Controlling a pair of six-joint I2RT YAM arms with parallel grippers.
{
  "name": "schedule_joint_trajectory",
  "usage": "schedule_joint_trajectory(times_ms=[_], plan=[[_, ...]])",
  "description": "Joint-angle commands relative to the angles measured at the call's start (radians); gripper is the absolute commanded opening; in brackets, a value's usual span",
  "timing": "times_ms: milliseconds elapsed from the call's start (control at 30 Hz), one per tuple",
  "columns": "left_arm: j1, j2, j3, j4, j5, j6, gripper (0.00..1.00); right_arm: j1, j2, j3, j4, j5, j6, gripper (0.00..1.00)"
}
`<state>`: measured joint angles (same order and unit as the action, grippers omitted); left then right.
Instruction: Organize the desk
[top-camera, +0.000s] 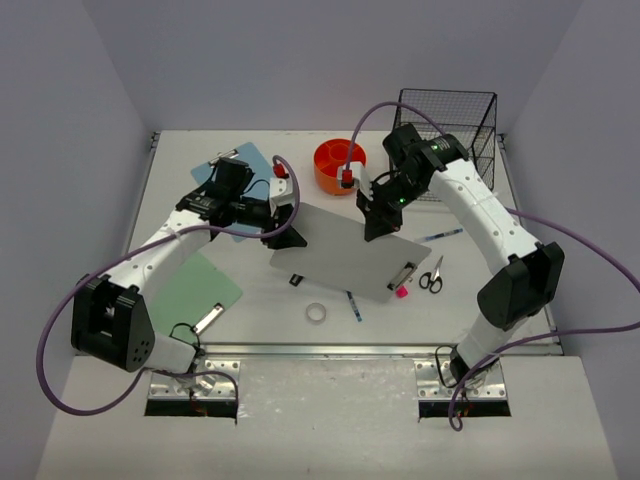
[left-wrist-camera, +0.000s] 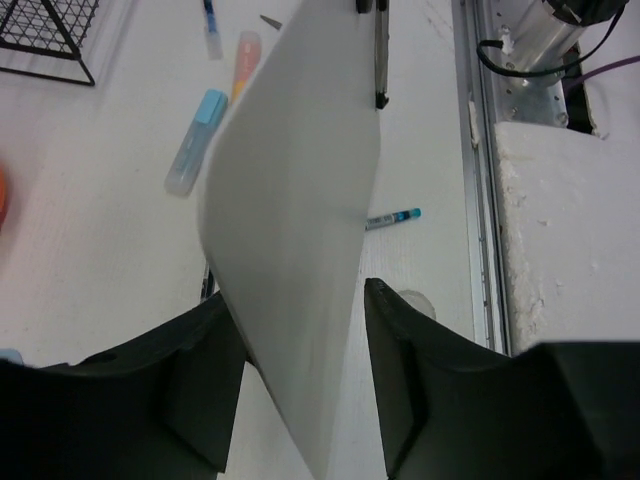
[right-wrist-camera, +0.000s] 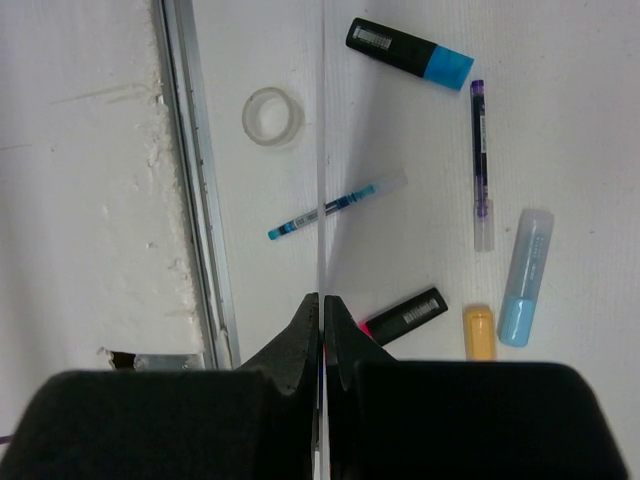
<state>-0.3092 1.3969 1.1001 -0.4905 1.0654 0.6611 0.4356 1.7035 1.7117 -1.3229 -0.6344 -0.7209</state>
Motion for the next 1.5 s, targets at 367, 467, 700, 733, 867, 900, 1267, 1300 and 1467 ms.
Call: schedule_joint_trajectory(times_ms=[367, 467, 700, 733, 867, 900, 1267, 1300, 1467], plan=[[0.108, -0.053, -0.031, 0.075, 0.218, -0.136, 0.00, -0.008, -0.072, -0.057, 0.239, 0.037, 0.214, 0.73], [0.245, -0.068, -0.048, 0.075, 0.286, -0.177, 0.00, -0.064, -0.098, -0.071, 0.306, 0.008, 0.279, 0.93], [0.385, -0.068, -0.029, -0.056, 0.387, -0.098, 0.00, -0.345, -0.204, -0.249, 0.662, -0.316, 0.593, 0.99], [0.397, -0.068, -0.027, -0.059, 0.394, -0.096, 0.00, -0.359, -0.226, -0.281, 0.688, -0.332, 0.608, 0.99], [0.419, -0.061, -0.028, -0.060, 0.427, -0.104, 0.00, -0.382, -0.289, -0.489, 0.788, -0.418, 0.674, 0.97], [0.421, -0.057, -0.029, -0.063, 0.435, -0.106, 0.00, -0.382, -0.303, -0.552, 0.829, -0.444, 0.719, 0.96], [0.454, 0.014, 0.039, -0.264, 0.498, 0.033, 0.00, -0.386, -0.389, -1.265, 1.857, -0.532, 1.465, 0.89], [0.455, 0.017, 0.053, -0.311, 0.503, 0.078, 0.00, -0.388, -0.386, -1.307, 1.941, -0.524, 1.513, 0.89], [0.476, 0.175, 0.191, -0.825, 0.557, 0.569, 0.00, -0.375, -0.294, -1.477, 2.396, -0.435, 1.761, 0.85]])
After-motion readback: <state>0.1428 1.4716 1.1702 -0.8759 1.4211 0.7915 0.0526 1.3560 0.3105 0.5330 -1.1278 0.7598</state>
